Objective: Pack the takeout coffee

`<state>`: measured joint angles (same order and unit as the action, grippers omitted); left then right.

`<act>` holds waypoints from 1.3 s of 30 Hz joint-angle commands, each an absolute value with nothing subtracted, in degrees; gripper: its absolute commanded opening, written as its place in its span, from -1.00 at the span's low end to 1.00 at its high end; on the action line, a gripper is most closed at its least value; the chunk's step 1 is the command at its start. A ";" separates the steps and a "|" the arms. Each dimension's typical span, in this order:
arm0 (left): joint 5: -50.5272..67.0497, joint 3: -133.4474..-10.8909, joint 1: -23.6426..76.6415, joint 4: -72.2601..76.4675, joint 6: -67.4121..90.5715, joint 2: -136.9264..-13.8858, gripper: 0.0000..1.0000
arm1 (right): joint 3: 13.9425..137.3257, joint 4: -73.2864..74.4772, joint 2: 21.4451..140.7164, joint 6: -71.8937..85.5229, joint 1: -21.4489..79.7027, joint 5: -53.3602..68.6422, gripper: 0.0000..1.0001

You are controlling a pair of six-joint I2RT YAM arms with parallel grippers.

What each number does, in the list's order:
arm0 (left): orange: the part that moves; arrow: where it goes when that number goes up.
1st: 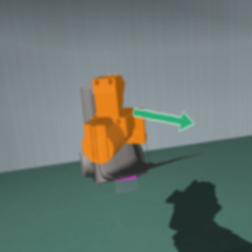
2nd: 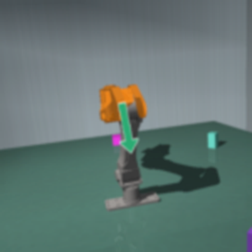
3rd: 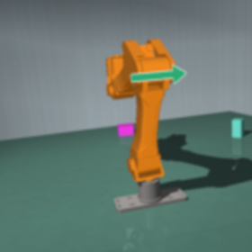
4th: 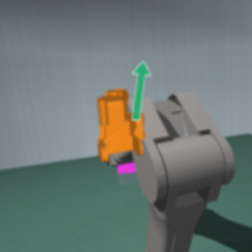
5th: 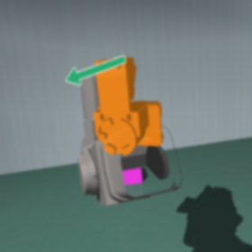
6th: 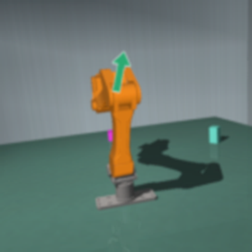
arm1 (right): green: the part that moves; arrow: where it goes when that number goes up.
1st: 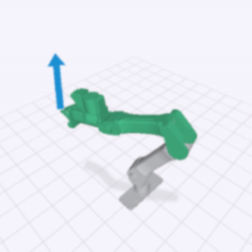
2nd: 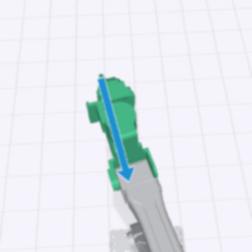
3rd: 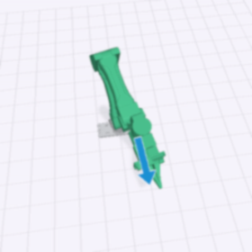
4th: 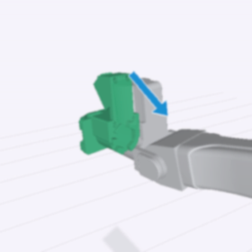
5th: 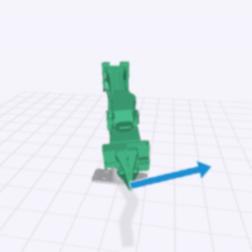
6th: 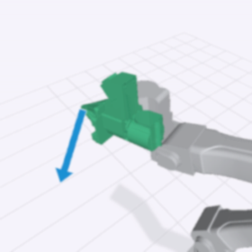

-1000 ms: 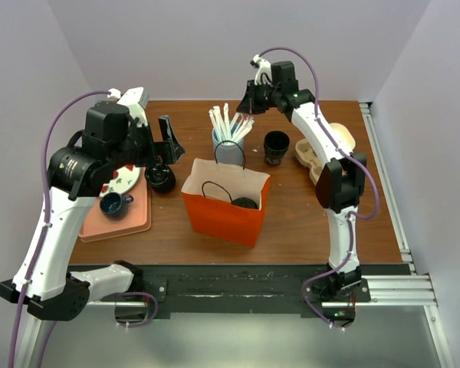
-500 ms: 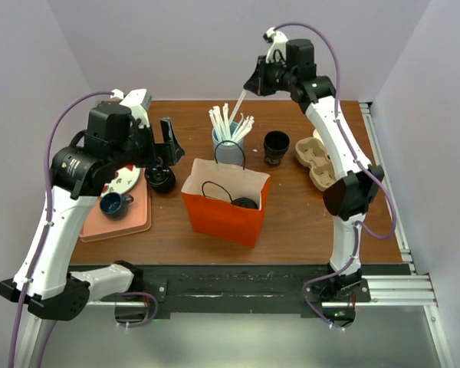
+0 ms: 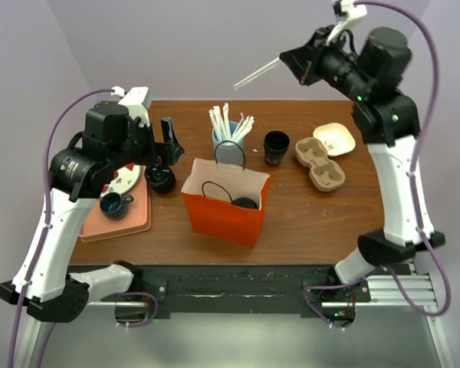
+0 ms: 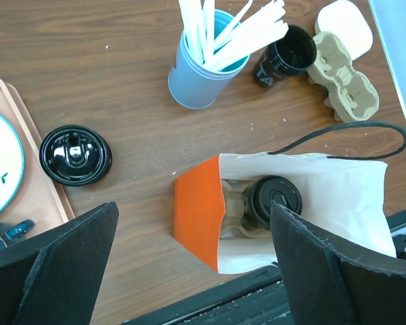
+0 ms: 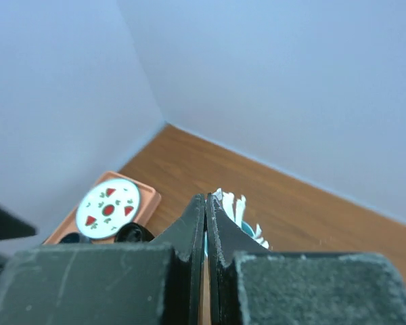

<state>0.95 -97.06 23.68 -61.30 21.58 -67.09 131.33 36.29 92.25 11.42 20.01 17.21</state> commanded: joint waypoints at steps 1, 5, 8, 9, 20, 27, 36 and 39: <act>0.79 -96.50 23.38 -57.66 19.34 -64.78 1.00 | 125.35 34.72 83.78 7.74 22.23 26.51 -1.00; 0.18 -96.94 23.38 -57.92 19.77 -63.81 1.00 | 116.74 32.43 77.09 9.57 23.11 35.29 -1.00; 0.18 -97.21 23.38 -57.66 20.91 -62.93 1.00 | 116.28 35.41 75.68 9.85 24.08 39.80 -1.00; 0.18 -97.03 23.38 -57.57 21.27 -62.41 1.00 | 116.11 35.94 75.33 9.41 24.43 40.16 -1.00; -0.26 -96.33 23.38 -57.48 23.55 -62.05 1.00 | 103.46 33.67 70.59 9.49 29.53 37.89 -1.00; -0.26 -92.64 23.38 -57.04 25.05 -59.95 1.00 | 100.46 32.70 73.81 8.09 34.97 32.62 -0.91; -0.26 -89.30 23.38 -54.23 26.72 -59.15 1.00 | 102.30 31.73 82.43 9.23 41.75 21.89 -0.52; -0.26 -89.12 23.38 -53.62 26.63 -59.33 1.00 | 104.58 33.04 84.81 8.53 41.84 19.60 -0.26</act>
